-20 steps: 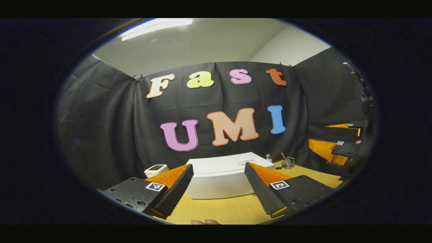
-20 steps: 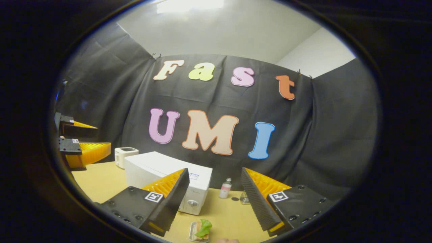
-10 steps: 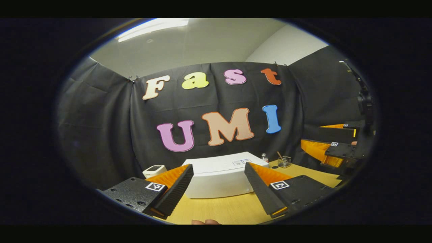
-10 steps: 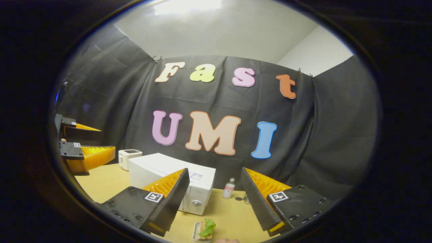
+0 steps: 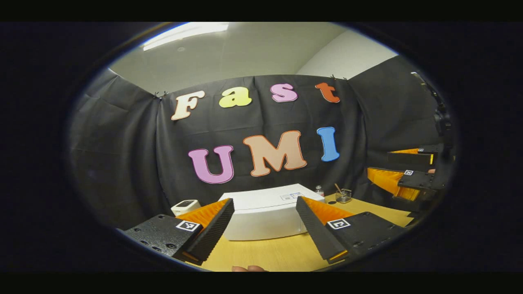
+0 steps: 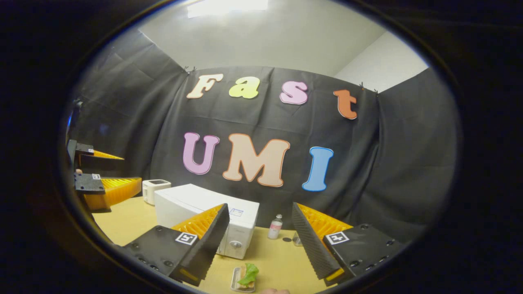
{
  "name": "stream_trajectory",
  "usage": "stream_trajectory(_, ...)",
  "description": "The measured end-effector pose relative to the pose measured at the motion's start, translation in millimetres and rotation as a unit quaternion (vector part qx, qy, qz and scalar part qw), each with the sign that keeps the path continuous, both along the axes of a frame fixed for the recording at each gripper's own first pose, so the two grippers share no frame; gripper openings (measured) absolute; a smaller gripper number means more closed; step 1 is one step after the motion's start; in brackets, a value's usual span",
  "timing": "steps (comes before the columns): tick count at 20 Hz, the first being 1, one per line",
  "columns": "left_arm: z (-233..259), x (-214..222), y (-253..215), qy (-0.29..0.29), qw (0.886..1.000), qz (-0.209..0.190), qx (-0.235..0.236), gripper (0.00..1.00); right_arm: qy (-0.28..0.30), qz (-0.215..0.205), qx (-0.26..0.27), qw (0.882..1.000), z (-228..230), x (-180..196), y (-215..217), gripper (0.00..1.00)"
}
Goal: Open the microwave oven with the left hand, put the food in, and close the microwave oven.
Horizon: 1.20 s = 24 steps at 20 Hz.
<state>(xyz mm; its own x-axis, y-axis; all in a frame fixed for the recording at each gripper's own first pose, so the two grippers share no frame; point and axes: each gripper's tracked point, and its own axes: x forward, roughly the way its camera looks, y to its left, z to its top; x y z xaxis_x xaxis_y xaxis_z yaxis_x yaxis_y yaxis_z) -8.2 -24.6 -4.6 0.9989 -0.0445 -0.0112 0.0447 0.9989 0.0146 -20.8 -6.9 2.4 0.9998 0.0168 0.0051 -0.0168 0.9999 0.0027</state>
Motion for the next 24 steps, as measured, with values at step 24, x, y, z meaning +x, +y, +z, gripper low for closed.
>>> stream_trajectory(24,-217,164,-129,0.134,0.989,-0.036,-0.044,0.98,0.065,-0.138,-0.035,0.988,-14,-76,-130,0.96)
